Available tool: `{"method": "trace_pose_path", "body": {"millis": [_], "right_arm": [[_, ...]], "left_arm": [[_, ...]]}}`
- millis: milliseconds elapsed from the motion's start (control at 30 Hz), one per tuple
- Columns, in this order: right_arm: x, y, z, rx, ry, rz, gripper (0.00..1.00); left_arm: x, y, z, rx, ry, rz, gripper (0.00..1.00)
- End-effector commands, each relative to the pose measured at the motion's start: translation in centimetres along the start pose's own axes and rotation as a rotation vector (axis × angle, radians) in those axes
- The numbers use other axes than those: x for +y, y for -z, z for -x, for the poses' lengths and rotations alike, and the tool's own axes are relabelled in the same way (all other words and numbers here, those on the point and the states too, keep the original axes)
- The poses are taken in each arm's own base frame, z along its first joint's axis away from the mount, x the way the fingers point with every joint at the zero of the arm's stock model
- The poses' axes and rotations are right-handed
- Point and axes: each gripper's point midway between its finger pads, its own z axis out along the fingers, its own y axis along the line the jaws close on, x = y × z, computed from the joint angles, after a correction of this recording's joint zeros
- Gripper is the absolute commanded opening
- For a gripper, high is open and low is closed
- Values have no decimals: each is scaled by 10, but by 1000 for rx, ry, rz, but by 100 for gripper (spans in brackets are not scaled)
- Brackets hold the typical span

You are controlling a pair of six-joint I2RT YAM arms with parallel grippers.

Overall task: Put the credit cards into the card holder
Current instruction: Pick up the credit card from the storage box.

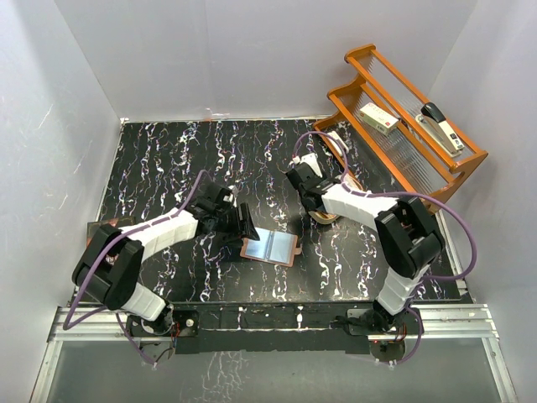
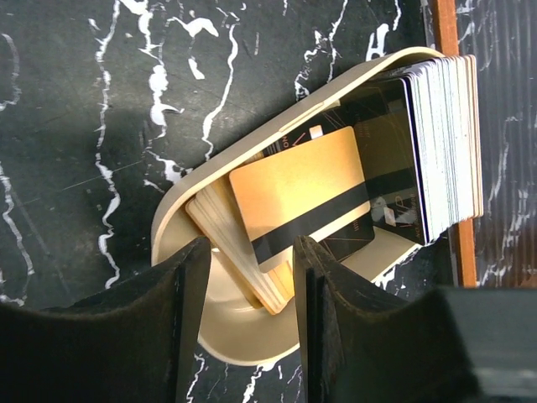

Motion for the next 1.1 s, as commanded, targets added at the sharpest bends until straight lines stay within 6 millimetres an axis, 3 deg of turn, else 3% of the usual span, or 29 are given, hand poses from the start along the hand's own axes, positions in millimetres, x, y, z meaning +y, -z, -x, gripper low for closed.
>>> {"method": "trace_pose_path", "body": {"millis": [0,300,533,800,1067], "right_arm": [[-15,-6,24,-57,10,-104,41],[-22,-14,16,-34,55,-165,33],[-27,-7,22,-48,60,-182,16],[-35,15,31,-76,51,-158,0],[-48,36,34,-87,51,-161,0]], "left_arm": [[0,21,13,-47,-20,2,60],[3,24,11,-38,3,-33,60],[6,20,8,-26,10,-30,60],[-1,22,9,-17,-26,-63,60],[-10,32,16,-36,-75,-73,60]]}}
